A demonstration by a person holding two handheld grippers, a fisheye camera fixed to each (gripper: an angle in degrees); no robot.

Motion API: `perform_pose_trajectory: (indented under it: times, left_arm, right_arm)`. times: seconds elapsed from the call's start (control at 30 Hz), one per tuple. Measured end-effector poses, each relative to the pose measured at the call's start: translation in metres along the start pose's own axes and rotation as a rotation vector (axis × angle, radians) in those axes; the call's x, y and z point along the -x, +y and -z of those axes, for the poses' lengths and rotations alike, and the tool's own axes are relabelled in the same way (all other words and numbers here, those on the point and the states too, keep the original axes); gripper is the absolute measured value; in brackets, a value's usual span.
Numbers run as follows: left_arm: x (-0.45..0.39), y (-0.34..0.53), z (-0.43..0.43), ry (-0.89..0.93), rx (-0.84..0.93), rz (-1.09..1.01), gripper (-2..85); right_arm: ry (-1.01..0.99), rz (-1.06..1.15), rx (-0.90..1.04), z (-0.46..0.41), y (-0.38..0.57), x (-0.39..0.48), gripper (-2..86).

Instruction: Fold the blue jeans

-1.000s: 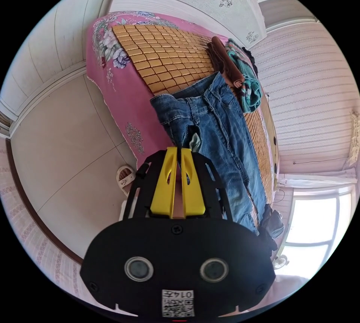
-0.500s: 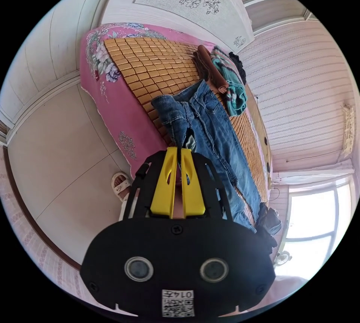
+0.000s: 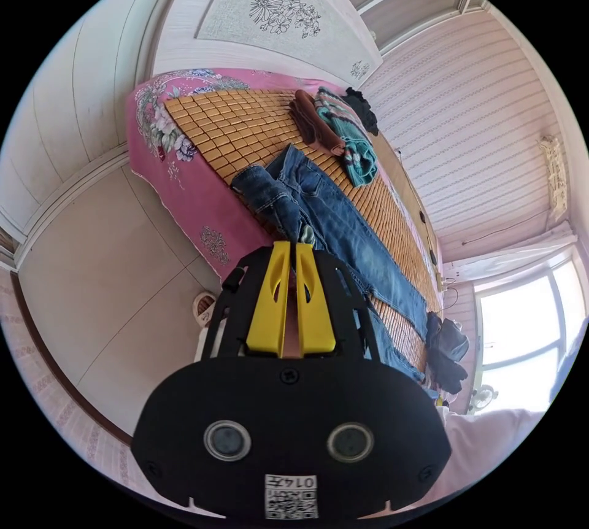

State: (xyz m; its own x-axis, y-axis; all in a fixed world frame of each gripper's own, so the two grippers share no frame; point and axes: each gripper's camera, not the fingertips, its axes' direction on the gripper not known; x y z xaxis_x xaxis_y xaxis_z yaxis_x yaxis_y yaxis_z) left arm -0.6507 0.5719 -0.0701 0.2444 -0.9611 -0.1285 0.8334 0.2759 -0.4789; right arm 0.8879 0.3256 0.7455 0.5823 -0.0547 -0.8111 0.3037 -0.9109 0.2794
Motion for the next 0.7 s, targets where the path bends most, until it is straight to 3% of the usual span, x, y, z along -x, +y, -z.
perform_pose_trajectory:
  times: [0.2, 0.37, 0.47, 0.53, 0.6, 0.7]
  left_arm:
    - [-0.060, -0.023, -0.024, 0.081, -0.066, -0.077, -0.8]
    - [-0.130, -0.073, -0.090, 0.087, -0.095, -0.131, 1.8]
    - [-0.159, -0.096, -0.151, -0.008, -0.035, -0.070, 5.8]
    - [-0.172, -0.096, -0.181, -0.170, -0.008, -0.055, 6.5]
    - [-0.182, -0.086, -0.195, -0.212, -0.017, -0.088, 6.5]
    - [-0.204, -0.055, -0.231, -0.149, 0.069, -0.197, 6.4]
  right_arm:
    - [0.051, 0.242, 0.078, -0.049, -0.056, 0.082, 0.9]
    - [0.172, 0.351, 0.139, -0.157, -0.134, 0.169, 1.8]
    - [0.260, 0.269, 0.177, -0.215, -0.155, 0.180, 3.4]
    - [0.210, 0.235, 0.179, -0.230, -0.153, 0.173, 4.6]
    - [0.193, 0.243, 0.190, -0.236, -0.145, 0.161, 5.6]
    - [0.357, 0.270, 0.252, -0.247, -0.127, 0.132, 7.5]
